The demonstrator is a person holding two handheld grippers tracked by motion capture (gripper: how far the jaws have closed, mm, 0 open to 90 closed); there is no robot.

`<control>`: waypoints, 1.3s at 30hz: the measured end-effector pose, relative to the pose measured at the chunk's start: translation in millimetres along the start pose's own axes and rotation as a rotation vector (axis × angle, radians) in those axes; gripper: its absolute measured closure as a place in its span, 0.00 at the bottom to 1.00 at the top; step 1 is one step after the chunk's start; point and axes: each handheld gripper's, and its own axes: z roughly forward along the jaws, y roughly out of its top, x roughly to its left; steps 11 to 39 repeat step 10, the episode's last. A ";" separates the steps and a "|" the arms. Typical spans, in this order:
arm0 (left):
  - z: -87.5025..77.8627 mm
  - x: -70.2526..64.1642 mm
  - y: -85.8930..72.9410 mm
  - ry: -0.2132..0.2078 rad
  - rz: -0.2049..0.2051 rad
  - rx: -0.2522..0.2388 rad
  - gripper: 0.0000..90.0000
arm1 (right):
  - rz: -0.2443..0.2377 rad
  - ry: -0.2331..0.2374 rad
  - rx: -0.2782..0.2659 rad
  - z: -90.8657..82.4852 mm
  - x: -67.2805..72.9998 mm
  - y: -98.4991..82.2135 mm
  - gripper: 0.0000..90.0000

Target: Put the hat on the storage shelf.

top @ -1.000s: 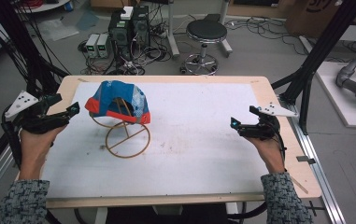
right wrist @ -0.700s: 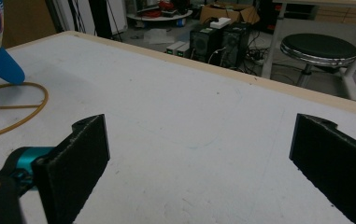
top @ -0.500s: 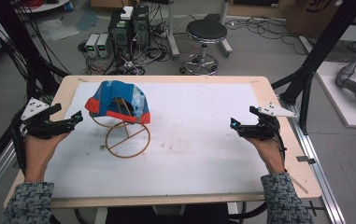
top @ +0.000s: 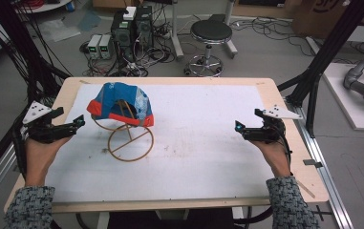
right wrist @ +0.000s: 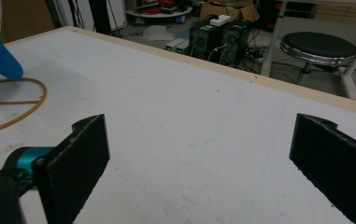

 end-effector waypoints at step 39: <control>0.5 -0.4 -0.1 -0.001 0.005 0.008 0.18 | 0.002 0.000 0.001 0.0 0.3 0.1 0.05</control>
